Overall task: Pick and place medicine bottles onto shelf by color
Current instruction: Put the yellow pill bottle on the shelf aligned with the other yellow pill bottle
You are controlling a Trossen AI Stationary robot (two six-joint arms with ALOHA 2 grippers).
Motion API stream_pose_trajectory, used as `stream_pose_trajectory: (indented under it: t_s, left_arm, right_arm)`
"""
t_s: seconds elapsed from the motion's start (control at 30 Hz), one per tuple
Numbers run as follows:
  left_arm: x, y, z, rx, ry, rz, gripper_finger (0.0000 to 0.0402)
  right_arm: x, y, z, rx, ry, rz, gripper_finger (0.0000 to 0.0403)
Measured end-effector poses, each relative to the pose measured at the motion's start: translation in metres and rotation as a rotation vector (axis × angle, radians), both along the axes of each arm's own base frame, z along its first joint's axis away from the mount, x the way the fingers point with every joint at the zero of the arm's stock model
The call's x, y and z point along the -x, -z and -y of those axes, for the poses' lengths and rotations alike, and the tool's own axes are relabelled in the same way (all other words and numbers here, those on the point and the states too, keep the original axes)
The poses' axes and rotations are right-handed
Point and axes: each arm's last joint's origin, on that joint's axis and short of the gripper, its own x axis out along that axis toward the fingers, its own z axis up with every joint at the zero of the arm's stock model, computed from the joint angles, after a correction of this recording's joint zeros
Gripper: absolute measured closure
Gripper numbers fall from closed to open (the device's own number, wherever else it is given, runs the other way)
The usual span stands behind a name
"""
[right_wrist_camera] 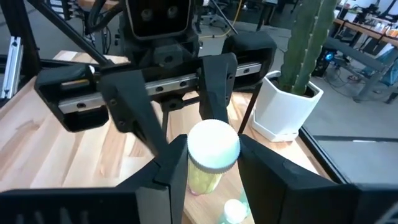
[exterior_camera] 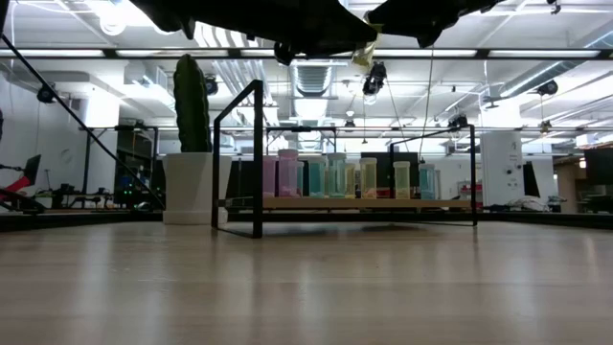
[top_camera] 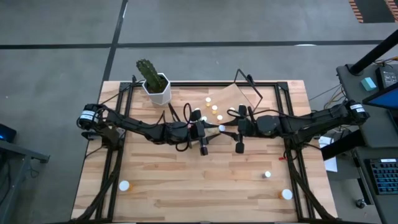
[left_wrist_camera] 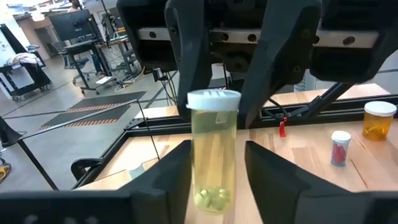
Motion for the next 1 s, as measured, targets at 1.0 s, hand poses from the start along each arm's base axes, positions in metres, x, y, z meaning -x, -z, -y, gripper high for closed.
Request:
stream_pose_trajectory:
  t_s: [1.0]
  left_arm:
    - [0.105, -0.046, -0.015, -0.221, -0.044, 0.009, 0.0202]
  right_arm:
    - [-0.026, 0.023, 0.154, -0.354, 0.507, -0.406, 0.0291]
